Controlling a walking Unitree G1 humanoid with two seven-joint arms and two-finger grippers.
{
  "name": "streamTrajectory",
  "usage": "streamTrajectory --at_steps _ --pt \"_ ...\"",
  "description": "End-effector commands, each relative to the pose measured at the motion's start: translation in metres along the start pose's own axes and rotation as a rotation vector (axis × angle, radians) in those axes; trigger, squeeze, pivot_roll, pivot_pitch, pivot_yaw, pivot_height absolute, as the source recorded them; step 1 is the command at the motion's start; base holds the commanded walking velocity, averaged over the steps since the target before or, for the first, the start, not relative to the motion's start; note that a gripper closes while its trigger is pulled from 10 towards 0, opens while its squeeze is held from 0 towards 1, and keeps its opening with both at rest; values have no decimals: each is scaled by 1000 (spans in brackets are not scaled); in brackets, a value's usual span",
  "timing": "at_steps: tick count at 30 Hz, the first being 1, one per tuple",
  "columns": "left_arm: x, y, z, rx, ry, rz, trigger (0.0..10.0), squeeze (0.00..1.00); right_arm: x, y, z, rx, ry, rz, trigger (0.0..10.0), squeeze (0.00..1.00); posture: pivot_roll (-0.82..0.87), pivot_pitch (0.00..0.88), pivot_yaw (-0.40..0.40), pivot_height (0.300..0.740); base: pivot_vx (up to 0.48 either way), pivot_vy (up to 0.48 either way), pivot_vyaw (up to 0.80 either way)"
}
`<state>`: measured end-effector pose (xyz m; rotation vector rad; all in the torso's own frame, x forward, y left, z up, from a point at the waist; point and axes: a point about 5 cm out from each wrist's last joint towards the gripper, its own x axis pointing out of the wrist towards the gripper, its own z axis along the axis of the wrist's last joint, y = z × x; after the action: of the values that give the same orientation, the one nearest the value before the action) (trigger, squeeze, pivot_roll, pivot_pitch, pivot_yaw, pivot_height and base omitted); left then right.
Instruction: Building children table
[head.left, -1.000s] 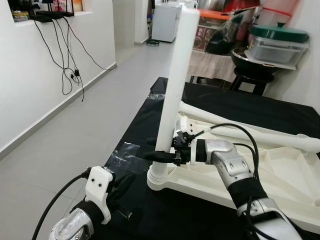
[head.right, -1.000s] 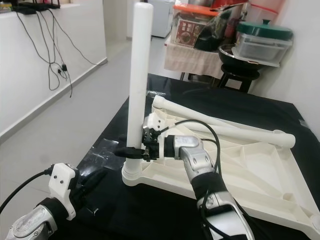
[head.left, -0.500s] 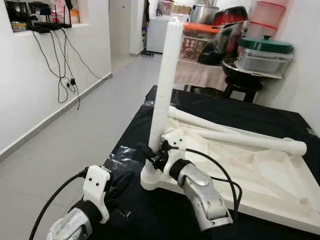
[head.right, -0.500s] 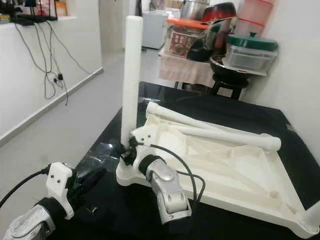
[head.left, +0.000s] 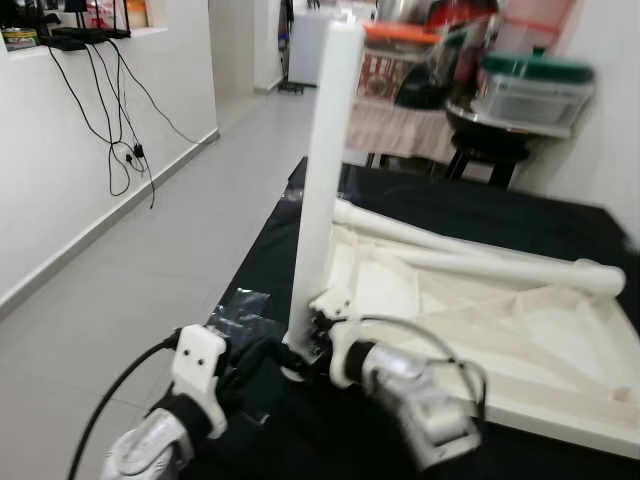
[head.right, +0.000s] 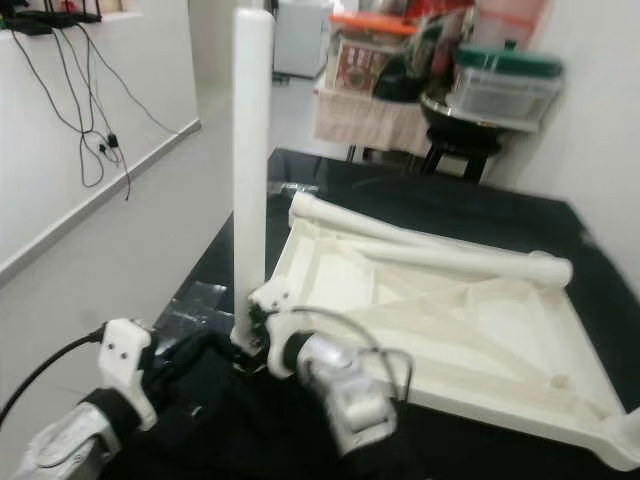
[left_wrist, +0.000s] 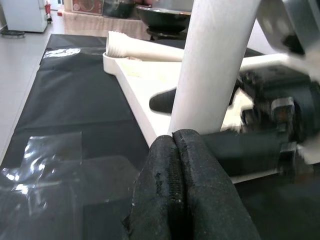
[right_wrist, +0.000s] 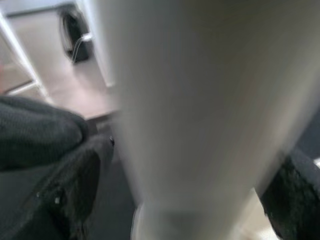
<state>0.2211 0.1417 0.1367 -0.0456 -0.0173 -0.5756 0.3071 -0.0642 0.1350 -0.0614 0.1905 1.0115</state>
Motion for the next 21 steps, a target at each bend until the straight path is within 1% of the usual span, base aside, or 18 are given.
streamTrajectory --at_steps 1,2,3,4,5,9,12,13,15,16,17,21 --pt "1 -3 -6 -19 22 -3 10000 0 0 -3 14 -41 -66 106 10000 1000 102 0 -119 740 0 0 0" --pt "2 -2 -7 -20 23 -4 10000 0 -2 -10 20 -57 -81 155 10000 776 104 0 -118 740 0 0 0" --pt "2 -2 -7 -20 23 -4 10000 0 -5 -17 29 -71 -101 207 10000 133 106 0 -118 740 0 0 0" --pt "2 -2 -8 -21 24 -4 10000 0 -8 -25 36 -82 -106 246 10000 0 110 0 -121 740 0 0 0" --pt "2 -2 -8 -21 24 -4 10000 0 -8 -25 36 -82 -106 246 10000 0 110 0 -121 740 0 0 0" --pt "3 -2 -9 -22 27 -2 10000 0 -15 -42 47 -106 -67 329 10000 0 117 0 -124 740 0 0 0" --pt "3 -1 -10 -22 27 -1 10000 0 -17 -46 48 -98 -53 349 10000 0 118 0 -125 740 0 0 0" --pt "3 -1 -10 -22 28 -1 10000 0 -18 -49 48 -86 -39 371 9765 0 120 0 -125 740 0 0 0" --pt "4 -1 -10 -22 28 0 10000 0 -19 -50 48 -82 -29 395 9686 0 120 0 -125 740 0 0 0" --pt "4 -1 -10 -22 28 0 10000 0 -21 -52 48 -71 -25 418 0 0 121 0 -125 740 0 0 0" --pt "4 -1 -11 -22 27 1 10000 0 -21 -54 49 -67 -28 442 0 0 120 0 -124 740 0 0 0" --pt "4 -1 -11 -22 27 1 10000 0 -22 -55 49 -66 -33 454 0 0 120 0 -124 740 0 0 0"
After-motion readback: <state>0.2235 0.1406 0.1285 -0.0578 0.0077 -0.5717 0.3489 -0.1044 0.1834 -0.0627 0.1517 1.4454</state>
